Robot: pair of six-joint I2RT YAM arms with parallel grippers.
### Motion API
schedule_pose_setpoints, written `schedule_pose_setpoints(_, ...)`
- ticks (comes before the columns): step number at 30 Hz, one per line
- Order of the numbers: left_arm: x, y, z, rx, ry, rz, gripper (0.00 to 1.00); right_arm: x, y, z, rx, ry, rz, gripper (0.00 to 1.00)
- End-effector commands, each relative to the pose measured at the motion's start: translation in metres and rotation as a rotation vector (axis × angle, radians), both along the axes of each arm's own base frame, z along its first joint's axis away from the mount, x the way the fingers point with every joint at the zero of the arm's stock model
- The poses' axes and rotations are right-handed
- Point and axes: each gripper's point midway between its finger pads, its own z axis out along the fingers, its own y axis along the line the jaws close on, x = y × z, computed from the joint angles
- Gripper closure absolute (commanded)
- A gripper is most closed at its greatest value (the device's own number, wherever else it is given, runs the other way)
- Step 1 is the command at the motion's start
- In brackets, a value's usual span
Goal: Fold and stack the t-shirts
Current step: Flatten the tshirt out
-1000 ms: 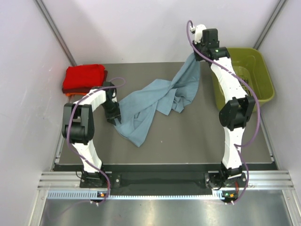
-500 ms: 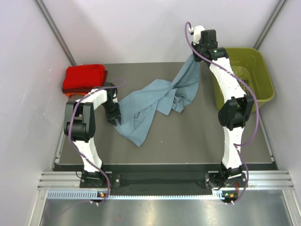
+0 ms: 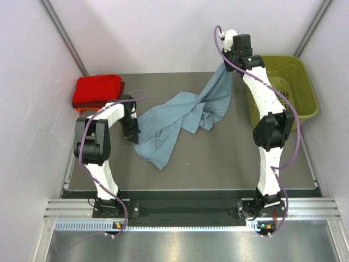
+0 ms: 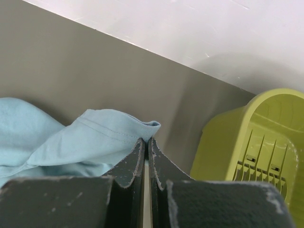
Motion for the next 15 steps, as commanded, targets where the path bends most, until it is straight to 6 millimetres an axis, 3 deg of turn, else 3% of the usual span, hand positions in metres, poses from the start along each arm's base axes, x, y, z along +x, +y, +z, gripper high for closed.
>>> schedule_pose_setpoints(1, 0.009, 0.001, 0.035, 0.008, -0.098, -0.022, 0.92, 0.003, 0.007, 0.031, 0.009, -0.086, 0.007, 1.00)
schedule_pose_setpoints(5, 0.001, -0.001, 0.039, -0.007, -0.115, -0.025, 1.00, 0.002, 0.008, 0.034, 0.016, -0.091, 0.006, 1.00)
schedule_pose_setpoints(9, 0.000, -0.001, 0.041, -0.013, -0.134, -0.029, 1.00, 0.001, 0.008, 0.040, 0.018, -0.101, 0.008, 1.00)
schedule_pose_setpoints(15, 0.008, -0.003, 0.063, -0.020, -0.194, -0.083, 1.00, -0.006, 0.006, 0.043, 0.022, -0.097, 0.009, 1.00)
